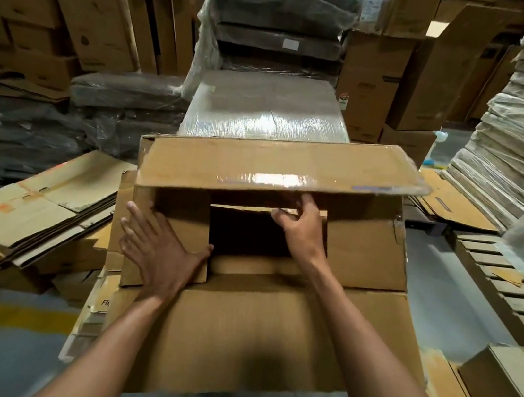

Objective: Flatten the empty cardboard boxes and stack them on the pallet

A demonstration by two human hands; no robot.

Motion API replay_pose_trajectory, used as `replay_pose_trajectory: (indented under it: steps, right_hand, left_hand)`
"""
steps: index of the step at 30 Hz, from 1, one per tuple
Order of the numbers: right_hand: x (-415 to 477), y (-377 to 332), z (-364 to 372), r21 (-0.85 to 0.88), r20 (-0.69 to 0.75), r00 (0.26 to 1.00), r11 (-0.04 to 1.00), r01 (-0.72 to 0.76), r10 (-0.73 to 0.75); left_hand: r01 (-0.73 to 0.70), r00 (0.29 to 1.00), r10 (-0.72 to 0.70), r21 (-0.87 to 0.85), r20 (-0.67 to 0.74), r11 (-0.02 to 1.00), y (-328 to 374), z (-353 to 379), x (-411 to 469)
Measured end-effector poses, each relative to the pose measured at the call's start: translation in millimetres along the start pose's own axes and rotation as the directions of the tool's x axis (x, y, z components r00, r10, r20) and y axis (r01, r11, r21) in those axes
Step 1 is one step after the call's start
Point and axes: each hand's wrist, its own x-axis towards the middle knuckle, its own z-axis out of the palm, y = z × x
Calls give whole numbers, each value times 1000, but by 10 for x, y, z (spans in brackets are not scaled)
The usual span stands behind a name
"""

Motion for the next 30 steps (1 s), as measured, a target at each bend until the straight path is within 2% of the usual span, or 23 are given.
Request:
replay_pose_trajectory:
  steps: [2, 4, 7, 9, 12, 21, 25, 30]
  right_hand:
    - [116, -136, 12, -149, -73, 991, 984, 101, -113]
    - [274, -307, -7, -367, -55, 973, 911, 188, -223]
    - [585, -493, -45, -705, 17, 897, 631, 323, -441]
    - [796, -523, -64, -821, 72, 893, 482, 306, -445]
    - [1015, -491, -71, -897, 141, 914, 340, 281, -381]
    - [1426, -280, 31, -929, 213, 928, 231, 290, -307]
    - [1528, -190, 65, -927, 192, 938, 260, 270, -289]
    - [1623, -229, 18, -912, 224, 956, 304, 274, -191]
  left_hand:
    - [-23, 1000, 23, 3, 2, 1000, -10, 1, 2]
    - [-35, 999, 35, -2, -10, 999, -15, 0, 1]
    - [-12, 1000, 12, 2, -15, 1000, 12, -10, 0]
    - [-8, 1000, 8, 8, -23, 1000, 16, -14, -7]
    - [-36, 999, 36, 7, -25, 999, -22, 13, -14]
    - [-25, 1000, 25, -3, -14, 1000, -85, 102, 85]
    - [-30, 999, 30, 3, -19, 1000, -64, 110, 171]
    - [-11, 1000, 11, 21, -3, 1000, 7, 51, 241]
